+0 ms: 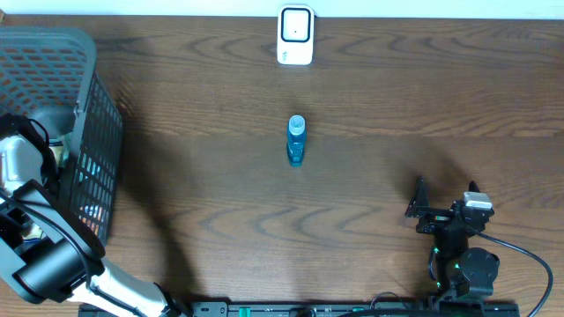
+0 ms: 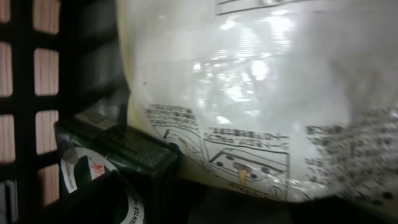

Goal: Scan the item barcode
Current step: 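Grasp the white snack bag corner with the left gripper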

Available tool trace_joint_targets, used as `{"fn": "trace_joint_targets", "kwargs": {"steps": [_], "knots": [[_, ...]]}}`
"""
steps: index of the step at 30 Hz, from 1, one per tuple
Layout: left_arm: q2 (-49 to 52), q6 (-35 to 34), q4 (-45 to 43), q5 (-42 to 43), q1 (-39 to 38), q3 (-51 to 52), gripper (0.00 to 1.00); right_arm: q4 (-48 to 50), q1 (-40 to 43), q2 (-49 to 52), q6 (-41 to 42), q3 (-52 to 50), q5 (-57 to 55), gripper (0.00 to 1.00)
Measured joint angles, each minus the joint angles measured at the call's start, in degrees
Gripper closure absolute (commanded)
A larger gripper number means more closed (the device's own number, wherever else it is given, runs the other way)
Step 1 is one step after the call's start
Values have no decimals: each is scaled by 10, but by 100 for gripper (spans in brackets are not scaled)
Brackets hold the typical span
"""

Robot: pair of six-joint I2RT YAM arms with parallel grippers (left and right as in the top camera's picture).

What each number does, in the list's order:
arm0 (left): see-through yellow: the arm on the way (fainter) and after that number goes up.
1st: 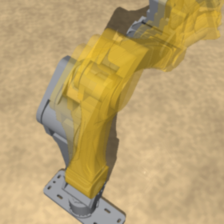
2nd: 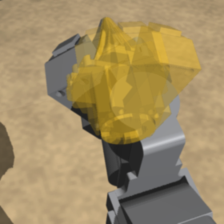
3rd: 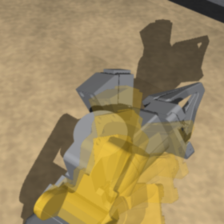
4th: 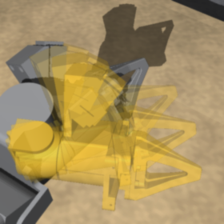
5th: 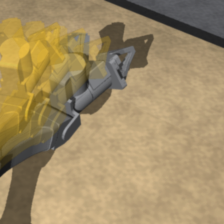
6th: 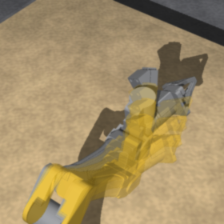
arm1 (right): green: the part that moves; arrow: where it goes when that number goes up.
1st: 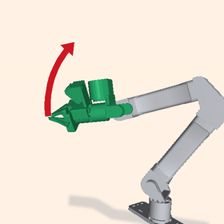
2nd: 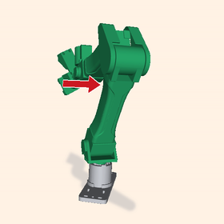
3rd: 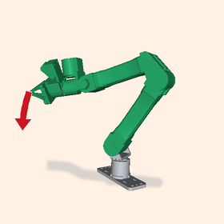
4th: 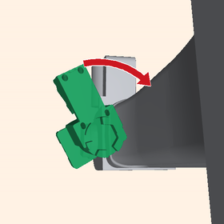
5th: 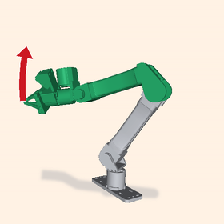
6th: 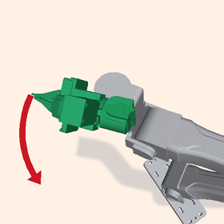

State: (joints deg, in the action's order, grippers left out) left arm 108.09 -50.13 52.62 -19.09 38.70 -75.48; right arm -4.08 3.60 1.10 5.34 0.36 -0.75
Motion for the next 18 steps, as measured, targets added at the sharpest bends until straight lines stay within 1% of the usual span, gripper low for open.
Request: {"fn": "trace_joint_targets", "kwargs": {"steps": [6,13,18], "knots": [[-37,69,-11,27,0,-15,16,0,0,0,0,0,0,1],[-146,143,-70,36,0,-27,16,0,0,0,0,0,0,1],[-173,207,-96,52,0,-35,15,0,0,0,0,0,0,1]]}}
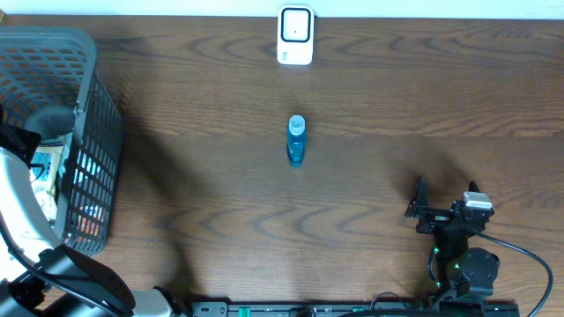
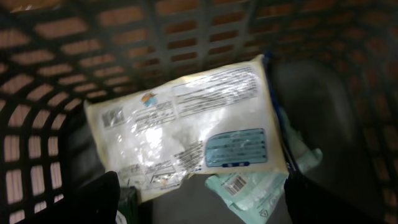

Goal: Scan the item barcode
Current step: 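Grasp the white snack bag corner with the left gripper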

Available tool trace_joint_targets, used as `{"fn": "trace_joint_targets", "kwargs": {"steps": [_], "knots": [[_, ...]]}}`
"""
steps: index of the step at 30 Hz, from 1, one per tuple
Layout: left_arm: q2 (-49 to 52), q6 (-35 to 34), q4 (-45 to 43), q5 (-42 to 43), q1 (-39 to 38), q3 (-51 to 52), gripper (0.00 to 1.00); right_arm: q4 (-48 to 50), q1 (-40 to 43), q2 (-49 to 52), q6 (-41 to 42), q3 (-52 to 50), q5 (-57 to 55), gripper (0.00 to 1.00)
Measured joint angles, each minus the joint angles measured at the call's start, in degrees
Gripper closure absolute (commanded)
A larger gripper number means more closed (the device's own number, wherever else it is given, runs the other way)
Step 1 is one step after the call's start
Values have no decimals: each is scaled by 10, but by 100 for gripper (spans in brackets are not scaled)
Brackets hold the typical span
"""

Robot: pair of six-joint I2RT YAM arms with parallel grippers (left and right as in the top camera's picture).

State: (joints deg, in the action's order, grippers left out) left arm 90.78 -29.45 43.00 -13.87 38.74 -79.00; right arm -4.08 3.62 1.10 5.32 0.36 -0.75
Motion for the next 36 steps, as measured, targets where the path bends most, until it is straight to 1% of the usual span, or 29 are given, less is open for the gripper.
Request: {"fn": "trace_joint_targets", "kwargs": {"steps": [3,6,7,15,22,33,36], "knots": [[4,32,0,10,0,0,15,0,0,0,0,0,0,1],[10,59,-15,16,0,0,7,0,0,0,0,0,0,1],[12,67,-21,16,0,0,6,0,0,0,0,0,0,1],[28,160,-46,19,0,0,6,0,0,0,0,0,0,1],[60,224,-74,19,0,0,6,0,0,0,0,0,0,1],[143,349,-57,21,0,11,7,0,0,0,0,0,0,1],[155,394,-38,47,0,18,8,0,0,0,0,0,0,1]]}}
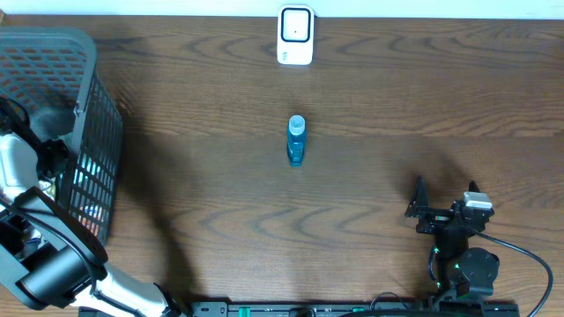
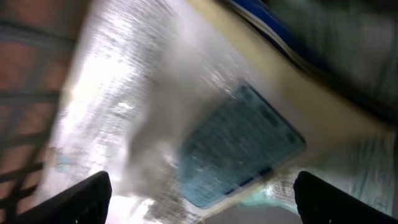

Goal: Scan the item barcode
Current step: 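Grasp the white snack bag corner with the left gripper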

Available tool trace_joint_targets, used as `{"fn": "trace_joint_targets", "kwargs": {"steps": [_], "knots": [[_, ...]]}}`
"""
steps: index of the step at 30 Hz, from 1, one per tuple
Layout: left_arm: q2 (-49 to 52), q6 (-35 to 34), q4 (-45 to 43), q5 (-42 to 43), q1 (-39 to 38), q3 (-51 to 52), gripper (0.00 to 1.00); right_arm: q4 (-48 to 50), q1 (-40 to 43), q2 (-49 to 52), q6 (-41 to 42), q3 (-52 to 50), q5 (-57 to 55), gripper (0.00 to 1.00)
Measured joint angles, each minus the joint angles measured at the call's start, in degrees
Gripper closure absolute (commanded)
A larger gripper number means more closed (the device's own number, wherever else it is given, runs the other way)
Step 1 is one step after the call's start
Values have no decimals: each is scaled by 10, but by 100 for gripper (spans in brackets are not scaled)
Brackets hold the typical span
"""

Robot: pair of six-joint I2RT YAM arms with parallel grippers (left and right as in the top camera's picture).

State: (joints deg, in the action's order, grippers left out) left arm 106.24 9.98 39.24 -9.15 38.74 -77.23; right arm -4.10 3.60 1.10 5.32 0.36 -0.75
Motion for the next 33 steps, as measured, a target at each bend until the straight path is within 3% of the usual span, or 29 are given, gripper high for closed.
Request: {"fn": "trace_joint_targets", "kwargs": {"steps": [5,11,13,17,21,23,27,28,33], "knots": [[3,40,4,8,0,1,14,0,0,0,0,0,0,1],[3,57,-5,-22,5,1,36,0,0,0,0,0,0,1],[3,56,-6,-24,11,1,36,0,0,0,0,0,0,1],[3,55,-7,-2,30,7,27,0,0,0,0,0,0,1],[3,53,-22,17,50,31,28,0,0,0,0,0,0,1],[3,52,-30,20,54,43,38,0,0,0,0,0,0,1],[3,53,-47,19,55,47,85,0,0,0,0,0,0,1],[3,52,-52,19,55,47,92,0,0,0,0,0,0,1],[-2,48,-61,19,55,47,93,0,0,0,0,0,0,1]]}}
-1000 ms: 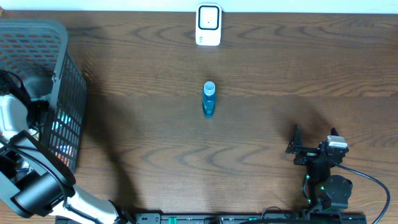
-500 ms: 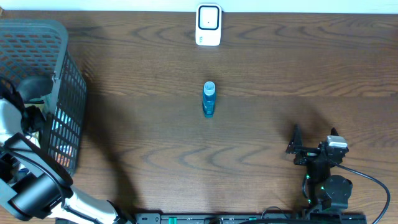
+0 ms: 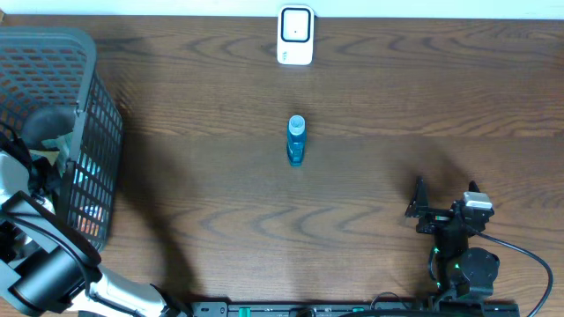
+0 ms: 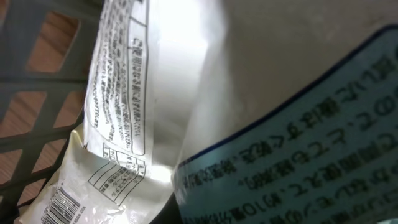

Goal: Scan the item barcode
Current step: 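Grasp the white snack bag corner with the left gripper, then lift the snack bag out of the basket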

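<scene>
A white plastic packet (image 4: 186, 74) with printed text fills the left wrist view, pressed close to the camera. It carries a pale blue label (image 4: 311, 149), and a barcode (image 4: 62, 202) shows at its lower left corner. My left fingers are hidden behind it. Overhead, my left arm (image 3: 19, 176) reaches down into the grey basket (image 3: 92, 132), with its gripper out of sight among the contents. The white scanner (image 3: 295, 35) stands at the table's far edge. My right gripper (image 3: 416, 204) rests near the front right; its jaws are too small to read.
A blue bottle (image 3: 296, 141) stands upright in the middle of the table, below the scanner. The basket's lattice wall (image 4: 31, 106) rises close on the left of the packet. The right arm's base and cable (image 3: 493, 251) lie at the front right.
The left wrist camera is closer to the white packet, whose label now fills the right of the view. The finger tips seen at the lower corners no longer show. The right arm is unchanged.
My left wrist was first close against the packet in the basket. Then it was higher, with the whole packet and other items in view. Then it was low over the blue label with fingers apart, and now it is pressed against the packet.
</scene>
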Available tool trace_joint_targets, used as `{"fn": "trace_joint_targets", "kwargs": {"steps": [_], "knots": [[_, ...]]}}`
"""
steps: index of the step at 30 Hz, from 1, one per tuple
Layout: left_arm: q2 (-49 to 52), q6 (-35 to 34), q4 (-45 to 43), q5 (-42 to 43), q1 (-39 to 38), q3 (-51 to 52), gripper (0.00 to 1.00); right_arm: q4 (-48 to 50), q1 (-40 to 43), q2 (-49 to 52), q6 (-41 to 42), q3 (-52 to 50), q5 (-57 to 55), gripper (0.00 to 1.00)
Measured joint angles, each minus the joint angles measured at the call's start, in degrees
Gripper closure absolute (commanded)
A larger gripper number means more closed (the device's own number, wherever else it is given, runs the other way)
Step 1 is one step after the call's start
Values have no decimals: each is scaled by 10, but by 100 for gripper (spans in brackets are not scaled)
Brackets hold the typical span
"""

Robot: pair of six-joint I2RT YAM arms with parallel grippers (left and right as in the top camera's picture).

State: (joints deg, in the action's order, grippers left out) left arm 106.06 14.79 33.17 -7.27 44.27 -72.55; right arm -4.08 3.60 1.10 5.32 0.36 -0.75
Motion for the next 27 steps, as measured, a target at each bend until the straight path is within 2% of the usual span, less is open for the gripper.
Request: {"fn": "trace_joint_targets", "kwargs": {"steps": [7,18,27], "knots": [[-56,-109,-12,23,0,0,93,0,0,0,0,0,0,1],[-315,-270,-108,131,0,-5,93,0,0,0,0,0,0,1],[-448,-375,-210,211,-1,-6,93,0,0,0,0,0,0,1]]}}
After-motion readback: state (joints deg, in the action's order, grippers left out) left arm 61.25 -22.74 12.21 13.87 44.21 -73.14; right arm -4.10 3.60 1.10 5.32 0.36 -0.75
